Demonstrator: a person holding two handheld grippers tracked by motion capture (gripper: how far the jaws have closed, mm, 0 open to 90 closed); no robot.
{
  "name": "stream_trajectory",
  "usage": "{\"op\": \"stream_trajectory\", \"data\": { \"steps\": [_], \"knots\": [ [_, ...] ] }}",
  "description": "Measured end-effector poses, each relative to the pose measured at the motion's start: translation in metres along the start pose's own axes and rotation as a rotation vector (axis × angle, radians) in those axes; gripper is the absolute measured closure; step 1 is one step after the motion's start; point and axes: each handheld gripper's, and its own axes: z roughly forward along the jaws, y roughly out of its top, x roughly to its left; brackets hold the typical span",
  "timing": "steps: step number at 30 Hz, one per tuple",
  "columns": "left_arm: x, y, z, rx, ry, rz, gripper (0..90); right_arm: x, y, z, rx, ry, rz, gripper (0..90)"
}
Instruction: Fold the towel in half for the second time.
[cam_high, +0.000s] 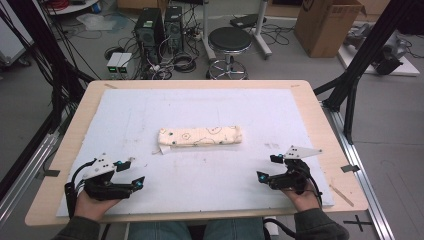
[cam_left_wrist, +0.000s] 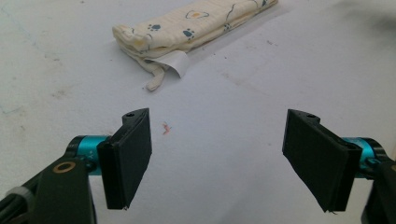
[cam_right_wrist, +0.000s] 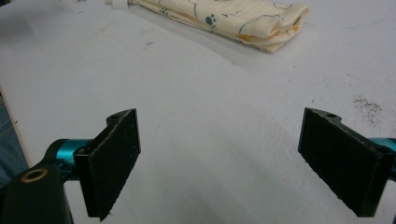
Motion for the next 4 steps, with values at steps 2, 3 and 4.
{"op": "stream_trajectory", "data": {
  "steps": [2, 3, 4],
  "knots": [
    [0.0011, -0.0004, 0.0002, -0.001, 0.002, -0.002, 24.5, 0.0002, 0.0002, 0.0008, -0.001, 0.0, -0.003, 12.3],
    [0.0018, -0.0005, 0.0005, -0.001, 0.001, -0.004, 24.6, 0.0002, 0.0003, 0.0012, 0.0, -0.003, -0.007, 12.3],
    [0.0022, -0.0007, 0.001, -0.003, 0.002, -0.007, 24.5, 0.0001, 0.0005, 0.0018, 0.001, 0.0, -0.009, 12.3]
  ]
}}
